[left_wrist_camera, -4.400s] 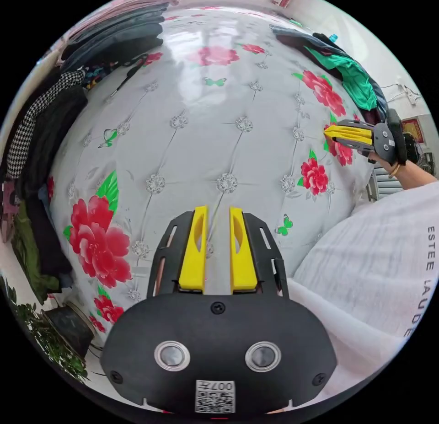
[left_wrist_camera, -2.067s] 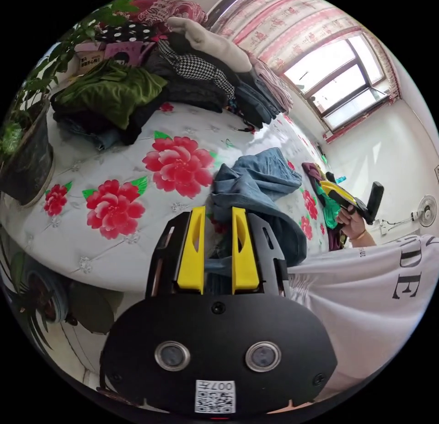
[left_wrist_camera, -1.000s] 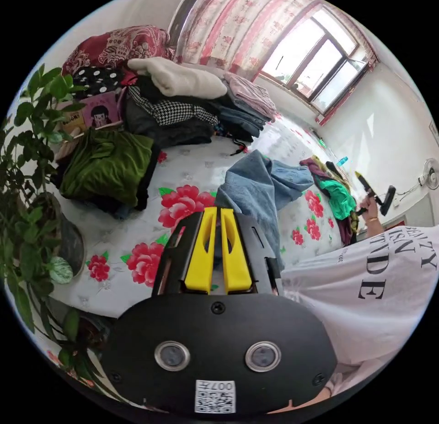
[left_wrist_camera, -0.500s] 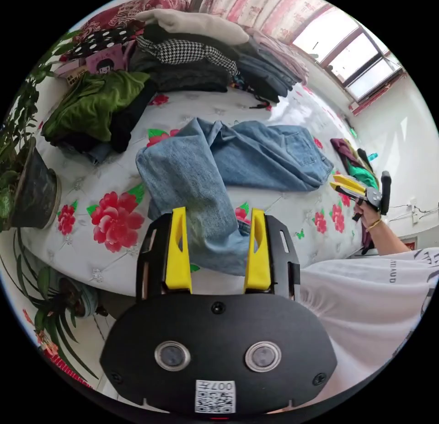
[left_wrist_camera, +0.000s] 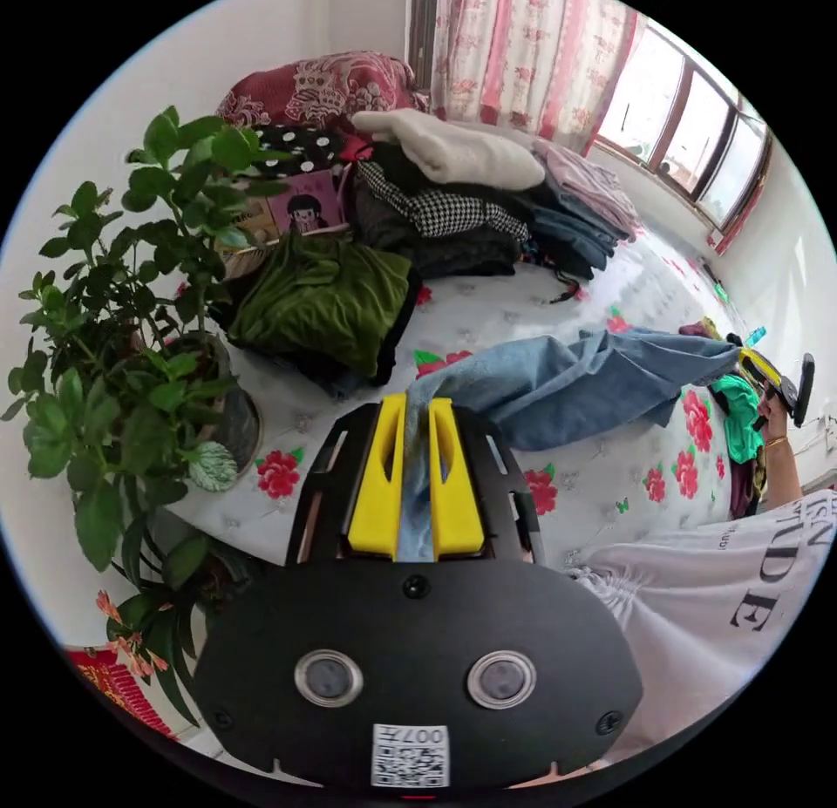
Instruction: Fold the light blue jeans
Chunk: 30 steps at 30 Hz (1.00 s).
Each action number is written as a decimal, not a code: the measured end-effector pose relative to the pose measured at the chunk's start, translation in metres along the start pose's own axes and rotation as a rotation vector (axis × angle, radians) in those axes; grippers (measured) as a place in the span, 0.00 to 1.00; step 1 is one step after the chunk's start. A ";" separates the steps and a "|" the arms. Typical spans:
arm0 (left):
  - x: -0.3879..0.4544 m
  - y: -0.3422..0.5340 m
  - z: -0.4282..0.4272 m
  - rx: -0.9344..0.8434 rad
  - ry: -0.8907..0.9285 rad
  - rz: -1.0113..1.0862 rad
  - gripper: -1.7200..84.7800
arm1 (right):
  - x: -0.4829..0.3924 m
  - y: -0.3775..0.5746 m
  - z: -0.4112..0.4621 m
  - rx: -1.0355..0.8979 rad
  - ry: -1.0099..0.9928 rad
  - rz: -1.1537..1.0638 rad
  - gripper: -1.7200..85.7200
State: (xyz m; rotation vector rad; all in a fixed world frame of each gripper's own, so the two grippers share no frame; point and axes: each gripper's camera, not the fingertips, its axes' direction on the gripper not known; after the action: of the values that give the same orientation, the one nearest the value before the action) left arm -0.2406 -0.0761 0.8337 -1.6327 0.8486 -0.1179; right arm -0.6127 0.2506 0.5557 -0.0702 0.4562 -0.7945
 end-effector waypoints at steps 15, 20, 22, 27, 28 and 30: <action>0.016 0.058 0.043 -0.329 0.072 -0.035 0.13 | 0.028 0.244 -0.050 -0.259 0.030 0.418 0.02; 0.042 0.086 0.051 -0.384 0.136 0.043 0.15 | 0.041 0.253 -0.053 -0.242 0.030 0.422 0.02; 0.057 0.097 0.066 -0.419 0.143 0.070 0.16 | 0.048 0.254 -0.052 -0.237 0.028 0.435 0.02; 0.092 0.112 0.098 -0.510 -0.094 0.210 0.09 | 0.055 0.258 -0.051 -0.212 0.018 0.472 0.02; 0.093 0.111 0.094 -0.517 -0.113 0.235 0.05 | 0.056 0.258 -0.055 -0.213 0.024 0.468 0.02; 0.085 0.106 0.064 -0.493 -0.118 0.337 0.04 | 0.061 0.259 -0.073 -0.188 0.019 0.474 0.02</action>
State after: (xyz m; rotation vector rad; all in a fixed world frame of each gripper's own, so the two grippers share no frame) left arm -0.1939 -0.0731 0.6902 -1.8963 1.1052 0.4522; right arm -0.4322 0.3985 0.4077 -0.1238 0.5386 -0.2862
